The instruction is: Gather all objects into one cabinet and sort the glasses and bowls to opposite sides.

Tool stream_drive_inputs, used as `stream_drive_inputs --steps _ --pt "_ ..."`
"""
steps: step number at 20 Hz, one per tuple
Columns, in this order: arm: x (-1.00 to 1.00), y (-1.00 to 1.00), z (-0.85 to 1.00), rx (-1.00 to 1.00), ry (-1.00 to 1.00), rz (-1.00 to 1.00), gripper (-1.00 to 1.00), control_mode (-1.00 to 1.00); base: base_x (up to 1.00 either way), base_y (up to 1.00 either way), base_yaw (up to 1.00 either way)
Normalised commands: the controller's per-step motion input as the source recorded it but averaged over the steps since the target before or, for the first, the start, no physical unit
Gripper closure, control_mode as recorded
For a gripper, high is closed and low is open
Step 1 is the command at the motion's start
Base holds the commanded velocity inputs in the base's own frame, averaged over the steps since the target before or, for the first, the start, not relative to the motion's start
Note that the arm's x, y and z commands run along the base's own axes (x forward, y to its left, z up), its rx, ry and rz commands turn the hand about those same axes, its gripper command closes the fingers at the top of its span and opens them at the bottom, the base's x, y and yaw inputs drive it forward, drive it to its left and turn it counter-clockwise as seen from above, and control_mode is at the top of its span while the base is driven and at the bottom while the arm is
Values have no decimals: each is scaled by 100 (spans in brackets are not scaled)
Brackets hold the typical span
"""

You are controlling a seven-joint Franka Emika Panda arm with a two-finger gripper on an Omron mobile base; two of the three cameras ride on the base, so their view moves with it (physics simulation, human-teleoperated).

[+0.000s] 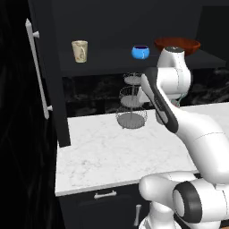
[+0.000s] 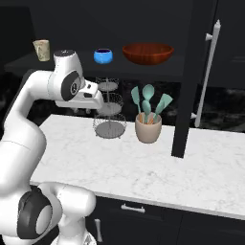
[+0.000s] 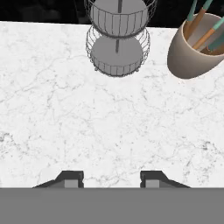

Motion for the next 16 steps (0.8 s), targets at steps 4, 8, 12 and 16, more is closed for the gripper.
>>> stream_drive_inputs --steps 4,8,12,16 --pt "0 0 0 0 0 0 -100 100 -25 0 0" --pt "0 0 0 0 0 0 -100 100 -100 0 1" --pt "0 0 0 0 0 0 -100 100 -100 3 6" --pt "0 0 0 0 0 0 -100 100 -100 0 2"
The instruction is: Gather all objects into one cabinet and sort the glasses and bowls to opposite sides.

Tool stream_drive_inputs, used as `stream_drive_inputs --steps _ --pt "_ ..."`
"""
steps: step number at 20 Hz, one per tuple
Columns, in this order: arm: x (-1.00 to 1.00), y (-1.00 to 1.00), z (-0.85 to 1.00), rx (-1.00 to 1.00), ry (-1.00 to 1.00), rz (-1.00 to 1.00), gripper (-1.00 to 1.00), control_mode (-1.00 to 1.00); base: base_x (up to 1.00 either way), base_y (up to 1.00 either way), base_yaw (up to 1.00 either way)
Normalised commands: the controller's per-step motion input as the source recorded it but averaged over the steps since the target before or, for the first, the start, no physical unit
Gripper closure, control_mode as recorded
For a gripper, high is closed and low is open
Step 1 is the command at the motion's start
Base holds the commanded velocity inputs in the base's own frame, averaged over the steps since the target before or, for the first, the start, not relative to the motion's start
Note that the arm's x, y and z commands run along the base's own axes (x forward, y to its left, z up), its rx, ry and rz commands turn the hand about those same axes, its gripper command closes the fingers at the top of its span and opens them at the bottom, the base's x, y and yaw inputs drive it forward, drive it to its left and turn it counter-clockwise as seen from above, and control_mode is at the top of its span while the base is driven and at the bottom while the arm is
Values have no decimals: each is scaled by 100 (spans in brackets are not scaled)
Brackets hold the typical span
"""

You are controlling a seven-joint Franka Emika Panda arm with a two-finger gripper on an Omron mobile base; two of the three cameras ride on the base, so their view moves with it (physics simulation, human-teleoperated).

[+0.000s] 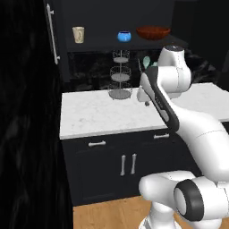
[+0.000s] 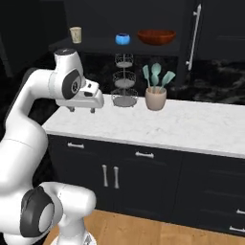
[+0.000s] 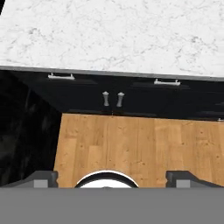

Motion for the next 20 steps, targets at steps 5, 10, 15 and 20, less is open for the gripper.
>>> stream_drive_inputs --steps 5,10,15,20 --pt "0 0 0 0 0 0 -100 100 -100 -5 -1" --pt "0 0 0 0 0 0 -100 100 -89 -95 1" --pt "0 0 0 0 0 0 -100 100 -48 -100 5" --pt "0 0 0 0 0 0 -100 100 -25 -100 12"
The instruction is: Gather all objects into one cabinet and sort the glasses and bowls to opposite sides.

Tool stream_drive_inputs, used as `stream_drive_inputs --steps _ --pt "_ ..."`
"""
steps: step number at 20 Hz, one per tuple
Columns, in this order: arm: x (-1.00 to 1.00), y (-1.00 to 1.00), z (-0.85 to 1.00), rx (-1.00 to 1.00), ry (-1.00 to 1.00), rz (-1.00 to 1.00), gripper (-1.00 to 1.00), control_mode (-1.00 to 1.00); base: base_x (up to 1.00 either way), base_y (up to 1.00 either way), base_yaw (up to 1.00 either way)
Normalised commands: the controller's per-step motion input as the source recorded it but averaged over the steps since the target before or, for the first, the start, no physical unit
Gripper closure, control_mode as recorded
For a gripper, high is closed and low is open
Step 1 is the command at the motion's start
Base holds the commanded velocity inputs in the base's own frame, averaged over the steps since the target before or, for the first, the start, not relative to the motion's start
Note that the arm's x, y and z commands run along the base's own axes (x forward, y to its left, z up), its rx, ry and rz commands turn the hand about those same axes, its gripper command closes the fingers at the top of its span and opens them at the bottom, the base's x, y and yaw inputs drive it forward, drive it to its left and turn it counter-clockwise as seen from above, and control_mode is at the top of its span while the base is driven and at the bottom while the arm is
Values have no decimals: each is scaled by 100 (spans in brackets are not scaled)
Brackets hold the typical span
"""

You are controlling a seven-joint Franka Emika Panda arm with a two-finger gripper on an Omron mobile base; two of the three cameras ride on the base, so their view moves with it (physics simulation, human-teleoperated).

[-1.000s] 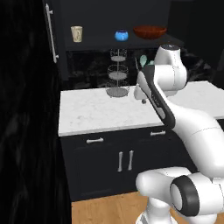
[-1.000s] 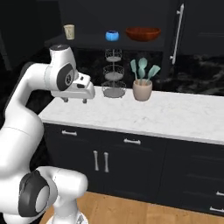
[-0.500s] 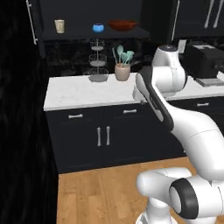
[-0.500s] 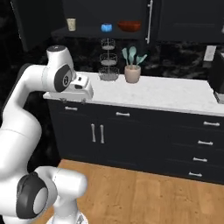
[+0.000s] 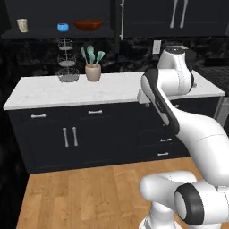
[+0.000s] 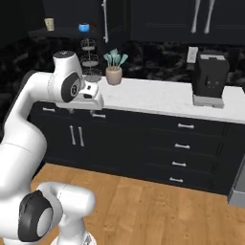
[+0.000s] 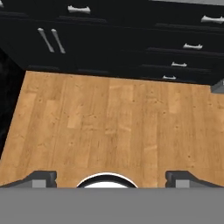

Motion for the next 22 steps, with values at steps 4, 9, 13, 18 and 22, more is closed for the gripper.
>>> stream_drive_inputs --steps 4,9,13,18,22 --pt "0 0 0 0 0 0 -100 100 -13 -100 15" --pt "0 0 0 0 0 0 -100 100 -12 -100 14" --pt "0 0 0 0 0 0 -100 100 -13 -100 13" --pt "0 0 0 0 0 0 -100 100 -13 -100 13" --pt "0 0 0 0 0 0 -100 100 -13 -100 13"
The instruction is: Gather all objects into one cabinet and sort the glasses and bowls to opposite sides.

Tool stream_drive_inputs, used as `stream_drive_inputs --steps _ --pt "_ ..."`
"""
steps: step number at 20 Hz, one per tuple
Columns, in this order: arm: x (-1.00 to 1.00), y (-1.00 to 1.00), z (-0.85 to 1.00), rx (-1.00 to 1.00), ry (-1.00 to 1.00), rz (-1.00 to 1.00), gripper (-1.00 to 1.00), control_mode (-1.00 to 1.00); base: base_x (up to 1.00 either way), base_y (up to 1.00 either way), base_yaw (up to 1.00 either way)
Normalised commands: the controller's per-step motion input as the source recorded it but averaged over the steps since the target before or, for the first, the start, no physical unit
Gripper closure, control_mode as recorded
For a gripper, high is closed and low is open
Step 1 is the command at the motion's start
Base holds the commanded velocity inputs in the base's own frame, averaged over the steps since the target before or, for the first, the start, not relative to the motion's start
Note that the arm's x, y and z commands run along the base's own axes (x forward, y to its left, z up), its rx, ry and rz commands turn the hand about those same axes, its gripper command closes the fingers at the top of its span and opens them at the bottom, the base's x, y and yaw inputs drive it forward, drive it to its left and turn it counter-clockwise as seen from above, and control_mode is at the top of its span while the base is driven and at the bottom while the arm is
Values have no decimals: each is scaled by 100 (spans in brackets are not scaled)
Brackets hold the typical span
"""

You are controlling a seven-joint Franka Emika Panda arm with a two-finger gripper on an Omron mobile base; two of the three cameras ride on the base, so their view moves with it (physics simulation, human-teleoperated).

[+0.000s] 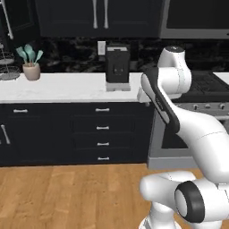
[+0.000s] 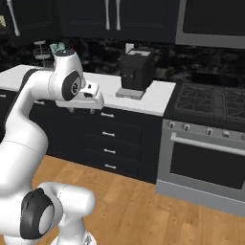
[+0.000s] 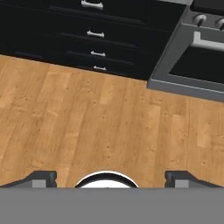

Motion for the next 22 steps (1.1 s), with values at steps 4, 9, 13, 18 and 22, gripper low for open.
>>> stream_drive_inputs --steps 4,9,13,18,22 --pt "0 0 0 0 0 0 -100 100 -13 -100 13" --pt "0 0 0 0 0 0 -100 100 -14 -100 12" --pt "0 0 0 0 0 0 -100 100 -15 -100 13" --pt "0 0 0 0 0 0 -100 100 -17 -100 13" --pt "0 0 0 0 0 0 -100 100 -16 -100 13"
